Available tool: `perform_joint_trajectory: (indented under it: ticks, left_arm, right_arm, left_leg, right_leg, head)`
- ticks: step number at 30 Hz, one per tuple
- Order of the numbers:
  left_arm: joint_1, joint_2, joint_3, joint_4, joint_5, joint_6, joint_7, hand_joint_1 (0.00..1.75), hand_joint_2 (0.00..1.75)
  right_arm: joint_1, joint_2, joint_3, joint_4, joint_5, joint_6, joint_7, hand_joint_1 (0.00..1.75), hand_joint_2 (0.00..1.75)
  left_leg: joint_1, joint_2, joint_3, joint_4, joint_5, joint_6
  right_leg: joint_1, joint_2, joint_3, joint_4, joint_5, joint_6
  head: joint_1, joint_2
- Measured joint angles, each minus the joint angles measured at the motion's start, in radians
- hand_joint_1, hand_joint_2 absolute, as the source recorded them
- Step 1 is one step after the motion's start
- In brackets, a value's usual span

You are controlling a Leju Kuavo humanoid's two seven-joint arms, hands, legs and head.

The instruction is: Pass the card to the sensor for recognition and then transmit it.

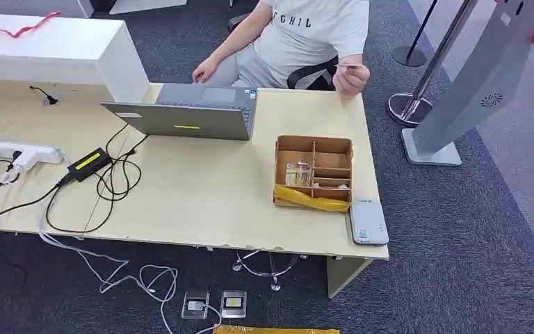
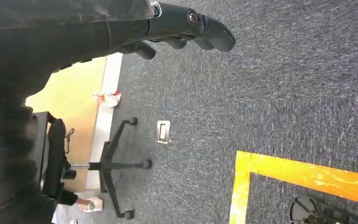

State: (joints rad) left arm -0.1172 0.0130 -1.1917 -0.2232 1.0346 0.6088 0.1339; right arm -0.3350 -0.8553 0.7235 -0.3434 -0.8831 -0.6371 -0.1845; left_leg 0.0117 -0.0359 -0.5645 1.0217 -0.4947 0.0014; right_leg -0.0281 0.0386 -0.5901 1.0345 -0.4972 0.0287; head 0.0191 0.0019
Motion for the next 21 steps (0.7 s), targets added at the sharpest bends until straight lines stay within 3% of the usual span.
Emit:
perform_joint_trajectory:
  ticks: [1,4,6,9,13,16,17,21]
  left_arm:
    - [-0.001,0.000,-0.001,0.000,0.000,0.000,-0.005,0.00,1.75]
    - [-0.002,-0.002,-0.002,0.000,-0.001,0.000,-0.008,0.00,1.75]
    - [-0.002,-0.002,-0.002,0.000,-0.003,-0.001,-0.010,0.00,1.75]
    - [-0.002,0.001,-0.007,0.000,-0.010,-0.010,-0.010,0.00,1.75]
    - [-0.002,0.005,-0.019,0.000,-0.018,-0.022,-0.011,0.00,1.75]
    - [-0.002,0.006,-0.022,0.000,-0.018,-0.023,-0.011,0.00,1.75]
    - [-0.002,0.006,-0.024,0.000,-0.019,-0.026,-0.011,0.00,1.75]
    - [-0.003,0.010,-0.034,0.000,-0.027,-0.043,-0.007,0.00,1.75]
  right_arm:
    - [0.000,-0.011,-0.053,-0.027,0.134,0.000,0.063,0.00,0.00]
    - [0.075,-0.001,-0.242,-0.204,0.629,0.000,0.382,0.00,0.00]
    - [0.103,0.013,-0.349,-0.345,0.787,-0.001,0.503,0.00,0.00]
    - [0.096,0.006,-0.474,-0.548,0.869,-0.001,0.572,0.00,0.00]
    - [0.044,-0.031,-0.496,-0.746,0.943,-0.001,0.671,0.00,0.00]
    - [0.023,-0.042,-0.508,-0.838,0.946,-0.001,0.693,0.00,0.00]
    - [0.017,-0.045,-0.508,-0.871,0.944,0.003,0.690,0.00,1.75]
    - [-0.059,-0.056,-0.479,-0.996,0.977,0.038,0.678,0.00,1.75]
  left_leg:
    - [0.002,-0.002,0.000,0.000,0.000,0.000]
    - [0.007,-0.014,-0.002,0.000,0.002,-0.003]
    - [0.005,-0.014,-0.003,0.000,0.002,-0.003]
    - [0.005,-0.015,-0.003,0.000,0.003,-0.003]
    - [0.005,-0.015,-0.001,0.000,0.004,-0.004]
    - [0.004,-0.015,-0.001,0.000,0.004,-0.003]
    - [0.004,-0.014,-0.002,0.000,0.004,-0.003]
    - [0.003,-0.010,-0.002,0.000,0.004,-0.003]
  right_leg:
    - [0.002,-0.002,0.002,0.000,0.000,0.000]
    - [0.007,-0.013,0.006,-0.001,-0.001,-0.001]
    - [0.004,-0.014,0.004,0.000,-0.001,-0.002]
    - [0.004,-0.014,0.002,0.001,-0.001,-0.002]
    - [0.005,-0.013,0.002,0.001,-0.001,-0.002]
    - [0.004,-0.013,0.002,0.001,-0.001,-0.002]
    - [0.004,-0.013,0.002,0.001,-0.001,-0.002]
    - [0.003,-0.009,0.000,0.001,-0.001,-0.002]
  head:
    - [0.000,0.000]
    - [0.002,0.000]
    - [-0.002,0.000]
    - [0.000,0.000]
    - [0.000,0.000]
    - [0.000,0.000]
    - [0.000,0.000]
    - [-0.001,0.000]
